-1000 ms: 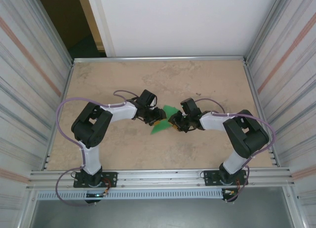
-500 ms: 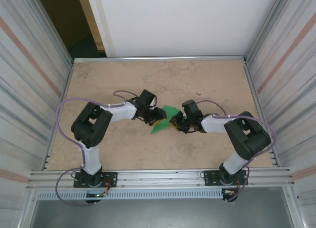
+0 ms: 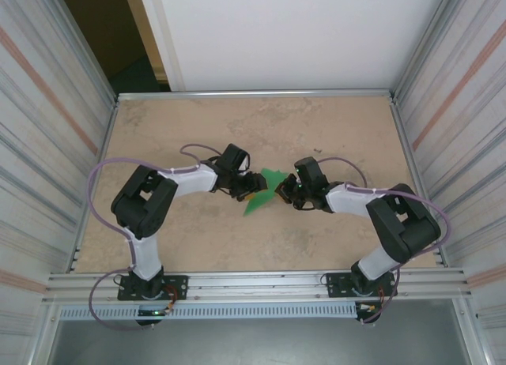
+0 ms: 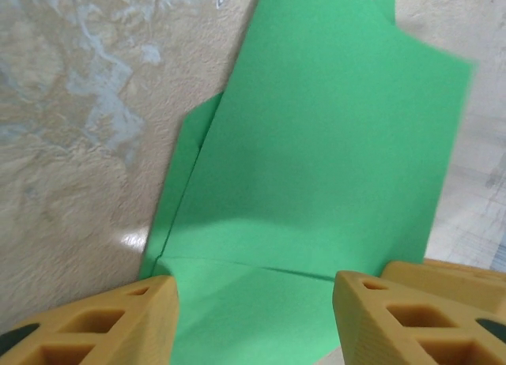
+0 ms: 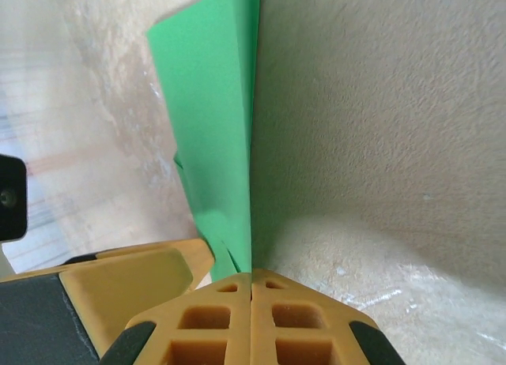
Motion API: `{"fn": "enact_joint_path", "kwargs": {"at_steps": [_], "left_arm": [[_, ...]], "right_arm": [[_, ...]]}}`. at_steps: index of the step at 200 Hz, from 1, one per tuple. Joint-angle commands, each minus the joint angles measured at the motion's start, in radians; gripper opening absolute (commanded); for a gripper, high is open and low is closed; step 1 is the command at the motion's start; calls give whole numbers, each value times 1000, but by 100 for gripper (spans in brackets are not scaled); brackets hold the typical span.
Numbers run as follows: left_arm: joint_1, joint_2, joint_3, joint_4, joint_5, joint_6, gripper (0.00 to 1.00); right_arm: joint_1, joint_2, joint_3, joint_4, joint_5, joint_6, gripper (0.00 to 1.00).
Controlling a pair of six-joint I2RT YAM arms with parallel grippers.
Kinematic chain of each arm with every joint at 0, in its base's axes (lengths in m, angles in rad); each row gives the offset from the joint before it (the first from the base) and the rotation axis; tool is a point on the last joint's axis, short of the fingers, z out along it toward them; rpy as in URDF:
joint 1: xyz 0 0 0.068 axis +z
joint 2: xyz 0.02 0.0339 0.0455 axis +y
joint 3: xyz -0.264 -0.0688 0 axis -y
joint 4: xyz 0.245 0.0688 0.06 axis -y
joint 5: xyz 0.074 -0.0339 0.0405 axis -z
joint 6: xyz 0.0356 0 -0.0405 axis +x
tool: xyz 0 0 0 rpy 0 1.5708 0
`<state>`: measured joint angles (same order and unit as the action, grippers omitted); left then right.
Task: Fold a paper plane with a square sheet of paper (pick it up from the middle)
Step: Fold the wing for the fifth time at the center of the table.
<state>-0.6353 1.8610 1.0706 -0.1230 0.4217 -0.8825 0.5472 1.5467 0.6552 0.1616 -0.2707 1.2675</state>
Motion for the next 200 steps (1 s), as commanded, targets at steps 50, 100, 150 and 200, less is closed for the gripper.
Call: {"fn": "enact_joint_path", "kwargs": {"at_steps": [50, 100, 150, 200], "left_arm": [[-62, -241, -89, 42, -190, 454, 68], [-195, -217, -118, 127, -329, 753, 66], [-260, -111, -83, 178, -433, 934, 65], [-298, -77, -133, 330, -511, 1038, 54]], "right_arm": [[-32, -151, 79, -278, 136, -62, 0], [-51, -143, 113, -309, 103, -44, 0], [-87, -131, 128, -311, 43, -4, 0], [-106, -120, 134, -315, 10, 35, 0]]}}
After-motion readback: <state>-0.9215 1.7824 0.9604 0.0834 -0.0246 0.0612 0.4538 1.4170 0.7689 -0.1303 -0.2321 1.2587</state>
